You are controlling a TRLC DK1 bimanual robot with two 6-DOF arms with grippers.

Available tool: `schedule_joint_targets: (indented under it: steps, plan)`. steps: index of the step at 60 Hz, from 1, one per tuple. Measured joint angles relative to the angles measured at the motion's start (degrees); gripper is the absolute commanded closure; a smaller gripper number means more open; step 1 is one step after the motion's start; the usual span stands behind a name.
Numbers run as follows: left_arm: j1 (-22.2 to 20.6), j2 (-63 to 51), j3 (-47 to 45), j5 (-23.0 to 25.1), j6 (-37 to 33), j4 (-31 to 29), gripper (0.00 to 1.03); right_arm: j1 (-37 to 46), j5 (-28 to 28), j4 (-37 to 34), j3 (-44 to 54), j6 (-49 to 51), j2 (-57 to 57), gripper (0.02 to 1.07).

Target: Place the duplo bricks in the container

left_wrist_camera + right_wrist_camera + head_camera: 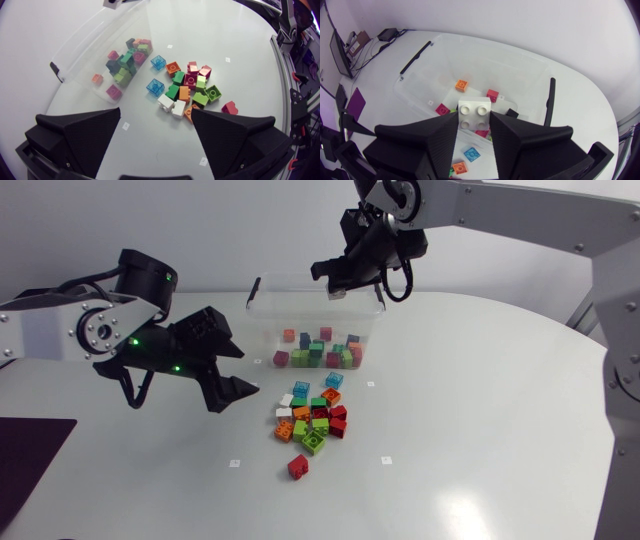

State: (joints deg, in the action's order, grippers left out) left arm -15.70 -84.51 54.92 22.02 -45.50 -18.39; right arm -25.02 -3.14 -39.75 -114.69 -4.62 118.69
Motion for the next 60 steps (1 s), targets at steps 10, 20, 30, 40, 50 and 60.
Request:
schedule_joint_targets:
  steps: [10,20,30,40,50,60]
  plan:
    - [-1.7,-4.2,-1.0,0.0,-1.1,2.0,0.05,0.1,2.2,0.0,-3.0,0.2,3.2,0.14]
    - [-4.3,-8.3,-1.9,-1.8,-1.0,2.8,0.06,0.4,3.2,-0.3,-4.7,0.4,3.5,0.08]
    - [-7.3,-10.1,-2.0,-6.8,2.0,3.4,0.06,1.5,3.4,-0.3,-3.0,0.4,1.0,0.08]
    - [-8.8,-11.6,-1.1,-9.1,6.6,-0.7,0.06,2.0,3.4,0.6,3.1,0.7,-5.4,0.08]
    - [-9.1,-13.4,0.7,-10.7,10.8,-4.6,0.08,2.0,3.4,3.3,12.3,0.7,-13.3,0.08]
    - [-10.7,-17.3,4.3,-11.6,14.7,-7.4,0.08,2.1,3.4,5.3,21.1,0.7,-19.4,0.08]
